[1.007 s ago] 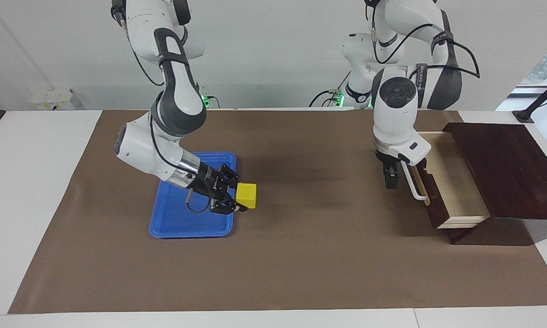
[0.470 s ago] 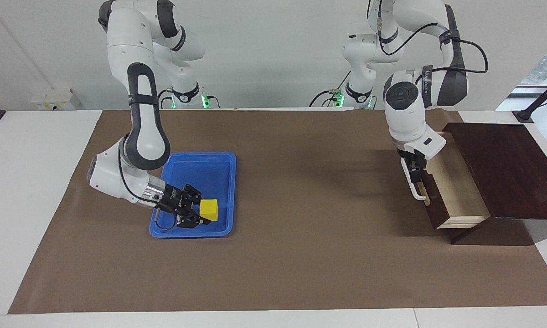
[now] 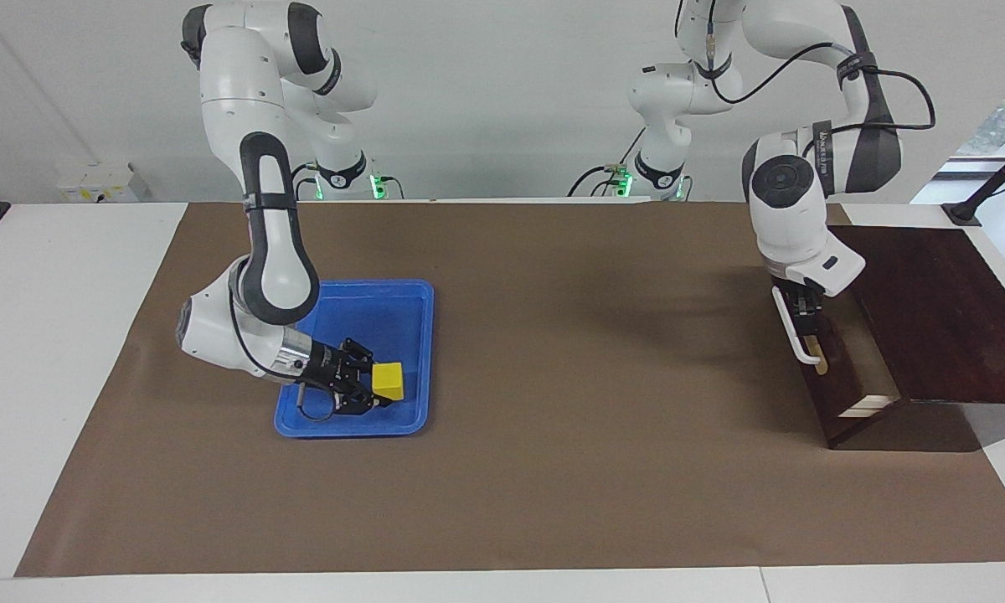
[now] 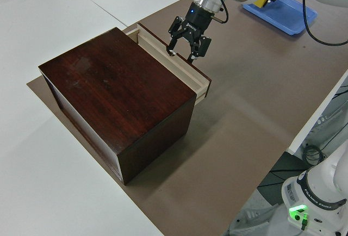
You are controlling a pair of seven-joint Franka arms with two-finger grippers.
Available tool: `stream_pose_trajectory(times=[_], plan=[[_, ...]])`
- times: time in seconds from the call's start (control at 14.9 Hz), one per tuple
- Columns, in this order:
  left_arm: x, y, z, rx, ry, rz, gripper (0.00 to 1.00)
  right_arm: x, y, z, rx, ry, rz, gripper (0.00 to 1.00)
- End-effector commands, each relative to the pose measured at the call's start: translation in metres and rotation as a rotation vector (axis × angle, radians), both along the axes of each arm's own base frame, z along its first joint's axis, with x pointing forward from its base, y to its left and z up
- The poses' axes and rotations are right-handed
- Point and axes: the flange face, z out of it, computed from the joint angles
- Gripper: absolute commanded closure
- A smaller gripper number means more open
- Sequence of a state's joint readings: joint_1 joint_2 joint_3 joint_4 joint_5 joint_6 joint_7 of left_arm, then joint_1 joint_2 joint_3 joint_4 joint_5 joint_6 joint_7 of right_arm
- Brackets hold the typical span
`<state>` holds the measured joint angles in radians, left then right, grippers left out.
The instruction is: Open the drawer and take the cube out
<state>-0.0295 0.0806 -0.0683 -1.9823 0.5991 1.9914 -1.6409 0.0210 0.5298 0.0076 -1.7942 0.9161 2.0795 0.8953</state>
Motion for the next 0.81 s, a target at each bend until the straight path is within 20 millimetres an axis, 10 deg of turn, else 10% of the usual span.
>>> stream_pose_trajectory(times=[0.0, 0.34, 0.54, 0.74], plan=[[-0.003, 0.033, 0.004, 0.025, -0.008, -0.035, 0.0, -0.006, 0.001, -0.003, -0.008, -0.012, 0.027, 1.0], [0.0, 0.056, 0.006, 0.021, -0.006, -0.041, 0.0, -0.013, 0.003, -0.009, -0.016, 0.002, 0.023, 0.92], [0.004, 0.046, 0.015, 0.009, 0.007, -0.073, 0.0, -0.012, 0.004, -0.007, -0.011, 0.006, 0.023, 0.12], [0.001, 0.006, 0.023, -0.105, 0.023, -0.086, 0.0, -0.01, 0.005, -0.001, -0.007, 0.019, 0.011, 0.0]])
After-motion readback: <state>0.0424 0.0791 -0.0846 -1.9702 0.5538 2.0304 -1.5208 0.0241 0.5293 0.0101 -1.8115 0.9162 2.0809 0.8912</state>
